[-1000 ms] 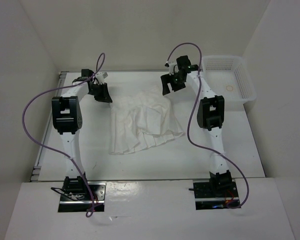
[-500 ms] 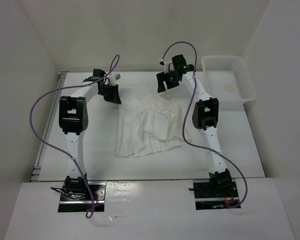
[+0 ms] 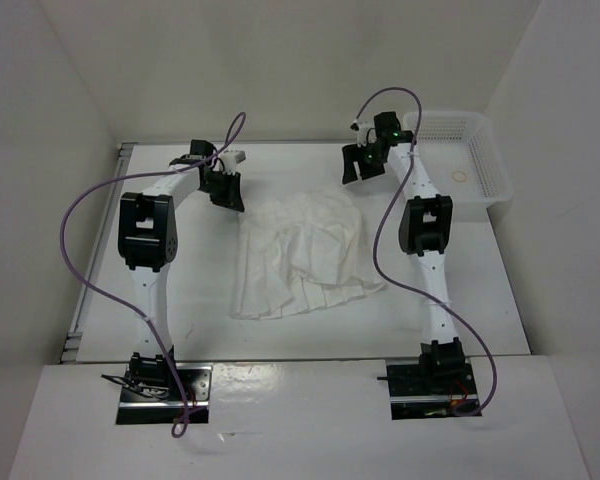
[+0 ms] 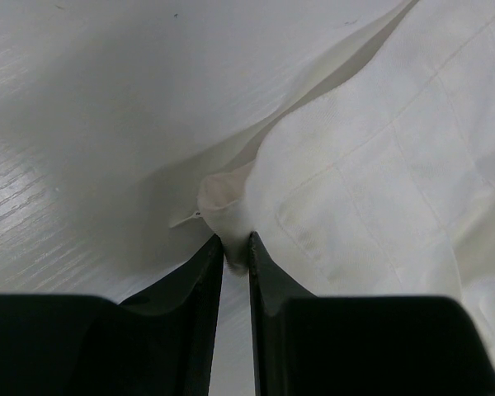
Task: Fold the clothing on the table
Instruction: Flatten the skirt out
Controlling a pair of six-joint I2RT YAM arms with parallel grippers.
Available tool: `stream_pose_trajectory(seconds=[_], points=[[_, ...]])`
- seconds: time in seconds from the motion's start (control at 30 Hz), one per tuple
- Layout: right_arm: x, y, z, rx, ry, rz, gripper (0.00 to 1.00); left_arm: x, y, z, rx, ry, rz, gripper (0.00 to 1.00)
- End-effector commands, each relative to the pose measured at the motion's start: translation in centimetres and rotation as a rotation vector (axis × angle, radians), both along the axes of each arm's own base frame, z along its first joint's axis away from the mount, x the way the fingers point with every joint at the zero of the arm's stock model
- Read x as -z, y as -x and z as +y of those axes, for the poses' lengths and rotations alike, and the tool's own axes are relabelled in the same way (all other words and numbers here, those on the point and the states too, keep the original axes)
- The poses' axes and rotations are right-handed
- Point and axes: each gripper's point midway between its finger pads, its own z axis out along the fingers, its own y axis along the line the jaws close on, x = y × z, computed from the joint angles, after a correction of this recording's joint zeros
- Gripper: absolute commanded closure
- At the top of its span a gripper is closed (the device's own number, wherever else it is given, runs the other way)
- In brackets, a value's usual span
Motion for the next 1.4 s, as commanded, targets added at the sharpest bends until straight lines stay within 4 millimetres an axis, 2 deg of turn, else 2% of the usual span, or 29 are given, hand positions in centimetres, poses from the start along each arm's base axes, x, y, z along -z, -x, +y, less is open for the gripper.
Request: stream_pose_trajectory(seconds=[0.0, 0.03, 0.1, 0.2, 0.27, 0.47, 0.7, 1.0, 1.03, 1.07, 1.23, 1.27, 1.37], points=[[-4.0, -0.5, -1.2, 0.011, 0.011, -0.07, 0.21, -0.2, 0.8, 1.2, 0.0, -0.052, 0.009, 0.75], [-4.1, -0.4, -1.0, 0.005, 0.002, -0.069, 0.23, -0.5, 0.6, 1.2, 0.0, -0.051, 0.0, 0.75], [-2.6, 0.1, -0.4, -0.01, -0.002, -0.035, 0.24, 0.0, 0.8, 1.2, 0.007, -0.055, 0.014, 0.75], [-1.6, 0.7, 1.3, -0.044, -0.017, -0.01, 0.24, 0.0, 0.8, 1.2, 0.007, -0.055, 0.014, 0.75], [-2.0, 1.0, 3.1, -0.077, -0.027, -0.017, 0.24, 0.0, 0.8, 1.2, 0.007, -0.055, 0.014, 0.75], [-1.3, 1.7, 5.3, -0.122, -0.043, -0.005, 0.25, 0.0, 0.8, 1.2, 0.007, -0.055, 0.014, 0.75], [-0.2, 2.1, 5.2, -0.121, -0.039, 0.022, 0.31, 0.0, 0.8, 1.3, 0.014, -0.059, 0.009, 0.75], [-0.1, 1.9, 4.9, -0.11, -0.021, 0.019, 0.38, 0.2, 0.9, 1.5, 0.017, -0.073, 0.013, 0.75], [-0.1, 1.7, 4.4, -0.101, -0.021, 0.019, 0.4, 0.2, 0.9, 1.5, 0.017, -0.073, 0.013, 0.75], [-0.1, 1.7, 4.4, -0.101, -0.021, 0.019, 0.42, 0.5, 1.1, 2.0, 0.008, -0.074, 0.023, 0.75], [-0.1, 1.8, 4.6, -0.106, -0.03, 0.021, 0.55, 0.1, 0.9, 1.8, 0.011, -0.065, 0.014, 0.75], [-0.1, 2.0, 4.5, -0.106, -0.029, 0.03, 0.61, 0.6, 1.0, 1.8, 0.012, -0.065, 0.023, 0.75], [-0.1, 2.0, 4.5, -0.106, -0.029, 0.03, 0.69, 1.0, 1.1, 1.8, 0.012, -0.066, 0.032, 0.75]])
